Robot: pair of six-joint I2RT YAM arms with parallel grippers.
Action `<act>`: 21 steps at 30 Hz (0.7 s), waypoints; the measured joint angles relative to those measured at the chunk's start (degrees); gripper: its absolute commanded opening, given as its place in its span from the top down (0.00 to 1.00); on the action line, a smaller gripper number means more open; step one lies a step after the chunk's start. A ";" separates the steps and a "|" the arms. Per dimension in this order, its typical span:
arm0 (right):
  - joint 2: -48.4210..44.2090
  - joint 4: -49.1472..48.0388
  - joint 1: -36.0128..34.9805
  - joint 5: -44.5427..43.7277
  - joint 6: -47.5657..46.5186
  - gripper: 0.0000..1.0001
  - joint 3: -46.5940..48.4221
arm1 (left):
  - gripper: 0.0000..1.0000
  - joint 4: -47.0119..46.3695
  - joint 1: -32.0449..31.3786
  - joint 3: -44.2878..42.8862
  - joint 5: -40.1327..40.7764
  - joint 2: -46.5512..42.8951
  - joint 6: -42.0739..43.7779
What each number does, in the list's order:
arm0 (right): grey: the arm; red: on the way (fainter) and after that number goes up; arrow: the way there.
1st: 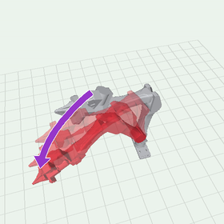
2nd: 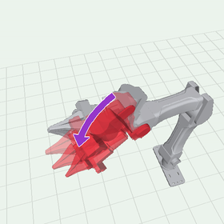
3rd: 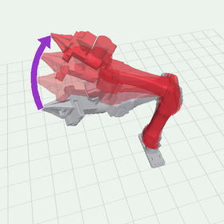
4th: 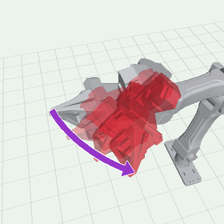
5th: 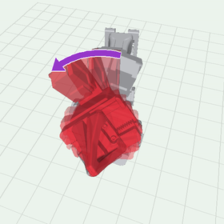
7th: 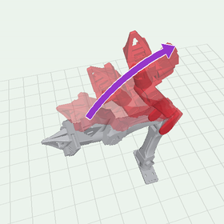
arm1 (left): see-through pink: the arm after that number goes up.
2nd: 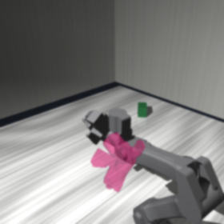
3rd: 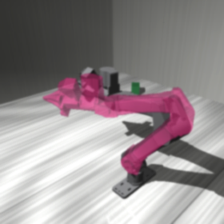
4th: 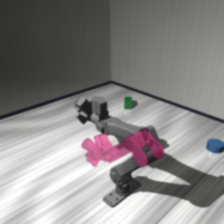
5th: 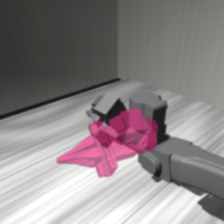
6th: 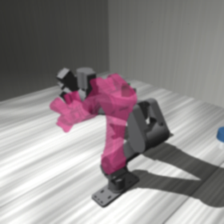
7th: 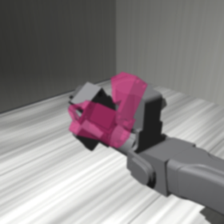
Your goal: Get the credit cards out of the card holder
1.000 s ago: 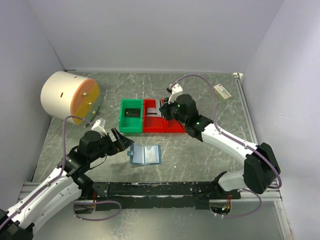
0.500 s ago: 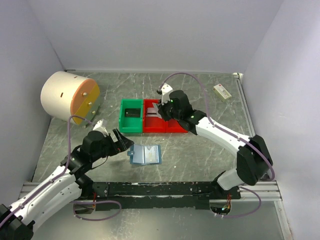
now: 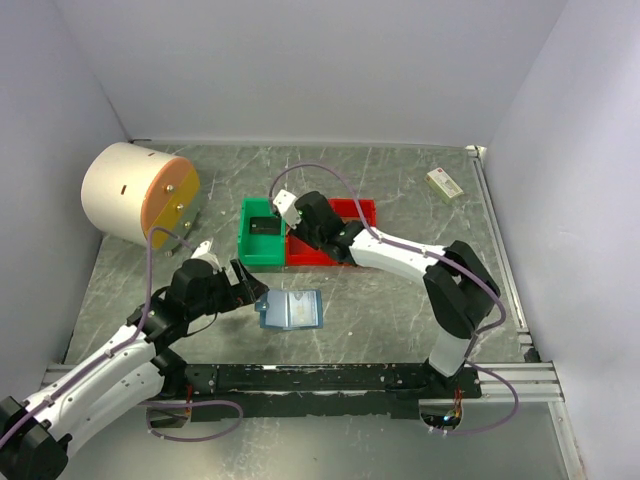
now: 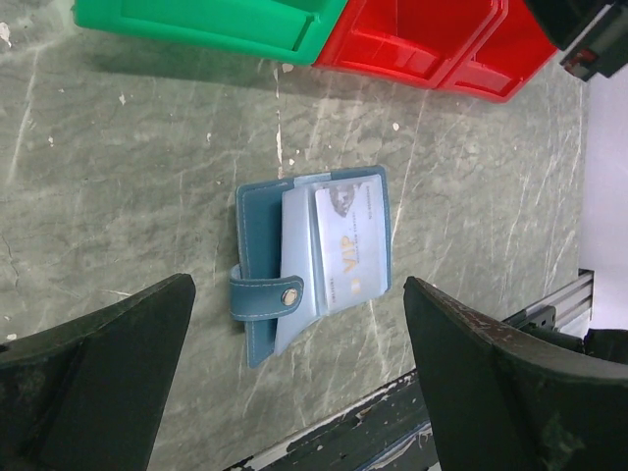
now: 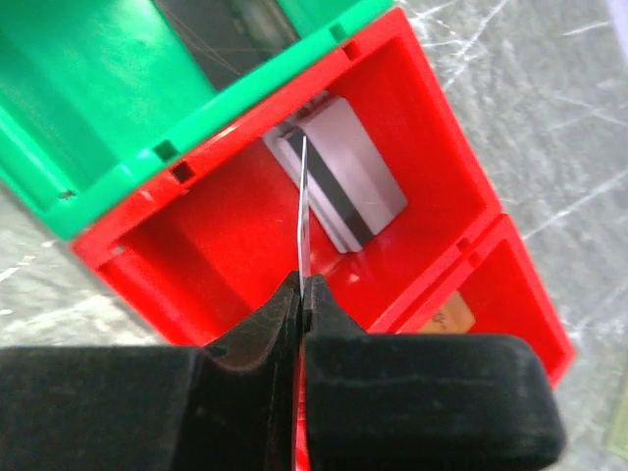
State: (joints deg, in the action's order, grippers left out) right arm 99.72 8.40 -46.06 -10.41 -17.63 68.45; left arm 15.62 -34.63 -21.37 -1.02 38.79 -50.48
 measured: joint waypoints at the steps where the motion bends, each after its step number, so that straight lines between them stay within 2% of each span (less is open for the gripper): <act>1: 0.48 -0.70 -0.17 -1.40 -1.97 1.00 -0.13 | 0.00 0.02 0.00 0.00 0.00 -0.09 0.11; 6: 1.57 -5.11 0.00 -4.70 -11.41 1.00 -1.62 | 0.00 0.15 0.00 0.00 -0.02 -0.90 0.35; 12: 4.81 -8.57 0.72 -2.93 -19.45 1.00 -1.66 | 0.00 0.70 0.04 0.00 -0.02 -1.79 0.59; 21: 9.40 -10.51 1.77 -1.33 -25.90 1.00 -0.04 | 0.00 1.64 0.04 -0.90 0.00 -2.03 1.03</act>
State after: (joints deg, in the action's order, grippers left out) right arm 109.12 -2.11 -44.29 -11.75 -43.53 68.40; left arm 17.26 -34.59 -22.26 -1.02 36.75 -49.45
